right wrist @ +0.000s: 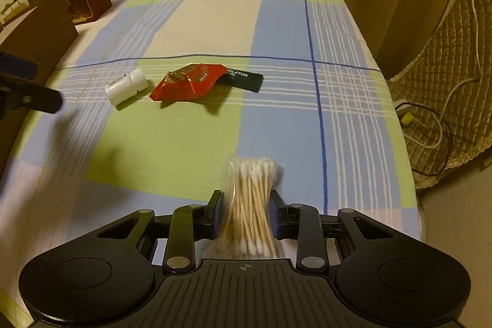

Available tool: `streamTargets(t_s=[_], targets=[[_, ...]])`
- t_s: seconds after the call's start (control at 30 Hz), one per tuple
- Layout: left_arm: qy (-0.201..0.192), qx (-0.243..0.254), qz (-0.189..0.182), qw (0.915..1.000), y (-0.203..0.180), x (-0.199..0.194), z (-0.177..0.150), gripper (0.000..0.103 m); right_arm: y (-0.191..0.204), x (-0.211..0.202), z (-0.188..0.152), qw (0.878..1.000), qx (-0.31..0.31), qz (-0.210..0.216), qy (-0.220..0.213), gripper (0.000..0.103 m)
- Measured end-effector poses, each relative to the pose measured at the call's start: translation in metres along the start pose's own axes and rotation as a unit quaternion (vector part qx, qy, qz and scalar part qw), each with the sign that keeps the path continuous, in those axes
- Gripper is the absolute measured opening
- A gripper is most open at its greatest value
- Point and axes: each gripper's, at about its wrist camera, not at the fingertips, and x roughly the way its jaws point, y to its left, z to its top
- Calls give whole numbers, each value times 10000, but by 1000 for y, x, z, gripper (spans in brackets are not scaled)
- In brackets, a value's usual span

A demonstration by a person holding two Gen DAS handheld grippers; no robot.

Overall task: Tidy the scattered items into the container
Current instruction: 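Grasp the white pill bottle with the left tool while the right tool grasps the cotton swab bag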

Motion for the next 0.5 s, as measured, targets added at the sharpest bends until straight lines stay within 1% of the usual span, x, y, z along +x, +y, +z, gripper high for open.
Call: streamTargets(t_s=[0.03, 0.07, 0.13, 0.23, 0.37, 0.43, 0.47, 0.5], targets=[[33, 52, -78, 10000, -1, 6, 3, 77, -1, 0, 0, 10000, 8, 11, -9, 33], [66, 98, -139, 9998, -2, 10, 6, 76, -1, -1, 0, 10000, 36, 27, -21, 33], [140, 200, -219, 9995, -3, 20, 12, 75, -5, -1, 1, 9998, 157, 77, -48, 33], [209, 447, -222, 9985, -7, 33, 19, 75, -10, 0, 2, 9994, 315, 112, -110, 33], [244, 739, -275, 9966, -13, 47, 29, 73, -10, 1, 5, 9993, 321, 100, -142, 33], [263, 768, -326, 9962, -14, 57, 34, 63, -11, 1, 5, 9992, 361, 106, -159, 33], [295, 739, -359, 9962, -14, 62, 35, 60, -12, 2, 5, 9989, 408, 123, -175, 33], [341, 690, -394, 9963, -14, 66, 37, 53, -13, 2, 5, 9988, 436, 139, -185, 33]])
